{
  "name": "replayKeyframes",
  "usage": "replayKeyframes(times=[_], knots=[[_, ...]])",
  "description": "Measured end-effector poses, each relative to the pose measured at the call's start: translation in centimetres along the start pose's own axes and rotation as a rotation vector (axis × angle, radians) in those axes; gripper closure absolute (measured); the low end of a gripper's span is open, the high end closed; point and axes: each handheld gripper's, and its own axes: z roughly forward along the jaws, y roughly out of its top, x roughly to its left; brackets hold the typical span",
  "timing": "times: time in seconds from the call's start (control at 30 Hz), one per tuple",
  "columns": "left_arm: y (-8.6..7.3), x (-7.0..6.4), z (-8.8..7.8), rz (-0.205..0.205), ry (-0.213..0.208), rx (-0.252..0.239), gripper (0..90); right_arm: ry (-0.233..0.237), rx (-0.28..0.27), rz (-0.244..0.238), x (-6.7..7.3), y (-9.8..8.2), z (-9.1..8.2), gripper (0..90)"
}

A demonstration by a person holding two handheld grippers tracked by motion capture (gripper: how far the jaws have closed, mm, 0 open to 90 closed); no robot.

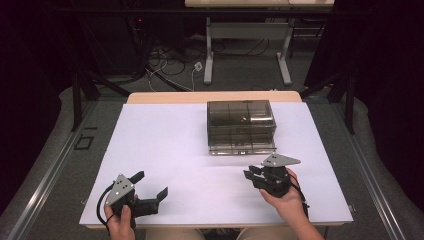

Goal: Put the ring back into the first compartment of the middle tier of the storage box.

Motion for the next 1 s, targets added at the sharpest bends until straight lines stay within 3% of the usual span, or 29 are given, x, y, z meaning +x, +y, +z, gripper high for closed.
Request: replayKeyframes(times=[1.0], knots=[[0.0,0.0,0.1,0.014,-0.008,0.010,0.6,0.028,0.011,-0.013,0.6,5.0,1.3,71.2]])
